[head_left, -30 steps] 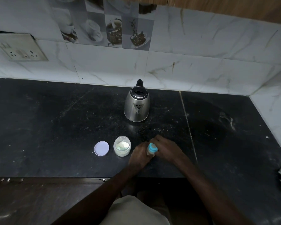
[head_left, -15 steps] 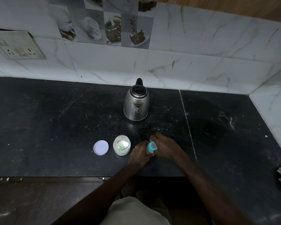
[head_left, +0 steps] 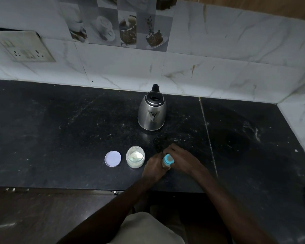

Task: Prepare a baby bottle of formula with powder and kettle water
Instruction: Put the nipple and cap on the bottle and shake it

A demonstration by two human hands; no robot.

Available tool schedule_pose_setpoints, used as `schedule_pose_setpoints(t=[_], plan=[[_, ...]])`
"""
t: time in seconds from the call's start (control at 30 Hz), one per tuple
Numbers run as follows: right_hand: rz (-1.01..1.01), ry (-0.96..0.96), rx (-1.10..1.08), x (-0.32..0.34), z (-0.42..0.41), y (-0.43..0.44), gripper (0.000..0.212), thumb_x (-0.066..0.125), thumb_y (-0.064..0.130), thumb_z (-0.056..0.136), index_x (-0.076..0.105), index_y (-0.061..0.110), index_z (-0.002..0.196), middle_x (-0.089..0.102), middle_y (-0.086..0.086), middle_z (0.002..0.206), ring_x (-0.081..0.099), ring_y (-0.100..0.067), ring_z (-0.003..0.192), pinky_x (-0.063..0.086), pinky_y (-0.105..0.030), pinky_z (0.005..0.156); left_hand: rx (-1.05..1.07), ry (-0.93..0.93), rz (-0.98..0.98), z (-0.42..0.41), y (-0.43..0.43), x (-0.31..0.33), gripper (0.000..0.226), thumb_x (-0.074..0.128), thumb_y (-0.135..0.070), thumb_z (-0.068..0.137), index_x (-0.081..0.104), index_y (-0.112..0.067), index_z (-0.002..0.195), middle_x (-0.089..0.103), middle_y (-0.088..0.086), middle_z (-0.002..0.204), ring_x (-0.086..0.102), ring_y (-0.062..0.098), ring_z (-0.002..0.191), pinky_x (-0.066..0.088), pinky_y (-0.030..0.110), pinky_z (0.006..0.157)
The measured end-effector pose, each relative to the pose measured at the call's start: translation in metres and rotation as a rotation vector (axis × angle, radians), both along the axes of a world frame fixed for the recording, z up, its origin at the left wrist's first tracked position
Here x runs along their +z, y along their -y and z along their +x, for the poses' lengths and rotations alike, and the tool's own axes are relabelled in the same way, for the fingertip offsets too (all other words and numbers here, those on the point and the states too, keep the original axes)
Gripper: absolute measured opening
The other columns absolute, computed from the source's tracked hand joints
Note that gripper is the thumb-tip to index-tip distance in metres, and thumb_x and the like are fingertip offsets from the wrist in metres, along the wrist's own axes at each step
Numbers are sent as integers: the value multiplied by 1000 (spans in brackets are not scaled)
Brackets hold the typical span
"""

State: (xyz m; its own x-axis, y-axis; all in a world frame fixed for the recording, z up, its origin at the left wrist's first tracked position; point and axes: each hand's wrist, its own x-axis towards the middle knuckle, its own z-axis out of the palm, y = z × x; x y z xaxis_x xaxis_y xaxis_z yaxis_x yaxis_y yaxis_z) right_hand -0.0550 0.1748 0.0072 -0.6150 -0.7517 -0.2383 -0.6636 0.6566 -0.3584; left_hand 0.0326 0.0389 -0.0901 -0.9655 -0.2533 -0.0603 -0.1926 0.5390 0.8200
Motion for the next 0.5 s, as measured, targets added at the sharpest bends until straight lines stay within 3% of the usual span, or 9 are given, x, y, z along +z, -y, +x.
schedule_pose_setpoints(t=[0.07, 0.13, 0.23, 0.33, 0.4, 0.47, 0.5], plan=[[-30, 23, 16, -1, 0, -3, 32, 77, 10, 79, 66, 25, 105, 59, 6, 106, 66, -17, 92, 55, -37, 78, 18, 6, 10, 0, 0, -1, 46, 74, -59, 80, 65, -26, 111, 72, -5, 107, 71, 17, 96, 58, 41, 81], [20, -5, -25, 4, 2, -2, 21, 74, 21, 83, 65, 20, 101, 62, 1, 102, 67, -24, 94, 52, -36, 78, 22, 3, 12, 1, -1, 0, 42, 74, -56, 79, 65, -26, 108, 72, -4, 104, 71, 19, 95, 57, 42, 80], [181, -59, -157, 9, 5, 4, 40, 71, 44, 85, 61, 15, 110, 65, -6, 112, 67, -32, 102, 52, -39, 79, 26, -1, 13, 1, -1, 2, 40, 76, -50, 79, 66, -28, 111, 73, -5, 106, 71, 18, 97, 58, 42, 81], [130, -8, -127, 10, 8, 2, 48, 75, 35, 83, 59, 21, 125, 58, 1, 124, 65, -28, 108, 55, -42, 81, 14, -3, 16, 2, -1, 5, 42, 75, -51, 79, 66, -26, 111, 73, -4, 107, 71, 19, 97, 58, 42, 80], [81, 32, -65, 9, 9, 3, 34, 73, 22, 84, 64, 22, 116, 59, 2, 115, 67, -27, 104, 55, -42, 80, 24, 2, 6, 1, -1, 5, 38, 76, -48, 79, 65, -24, 106, 73, -3, 103, 71, 20, 94, 57, 42, 78], [142, -36, -126, 10, 11, 7, 26, 70, 30, 88, 64, 17, 110, 63, -4, 111, 67, -32, 103, 53, -40, 79, 20, 7, 5, 1, 0, 4, 36, 77, -46, 79, 65, -26, 106, 73, -4, 103, 71, 19, 94, 57, 42, 79], [206, -75, -178, 13, 12, 10, 33, 68, 40, 91, 63, 14, 111, 65, -9, 112, 67, -35, 105, 52, -40, 80, 18, 7, 7, 2, 0, 5, 37, 76, -48, 78, 66, -27, 107, 73, -5, 103, 71, 18, 95, 57, 42, 80]])
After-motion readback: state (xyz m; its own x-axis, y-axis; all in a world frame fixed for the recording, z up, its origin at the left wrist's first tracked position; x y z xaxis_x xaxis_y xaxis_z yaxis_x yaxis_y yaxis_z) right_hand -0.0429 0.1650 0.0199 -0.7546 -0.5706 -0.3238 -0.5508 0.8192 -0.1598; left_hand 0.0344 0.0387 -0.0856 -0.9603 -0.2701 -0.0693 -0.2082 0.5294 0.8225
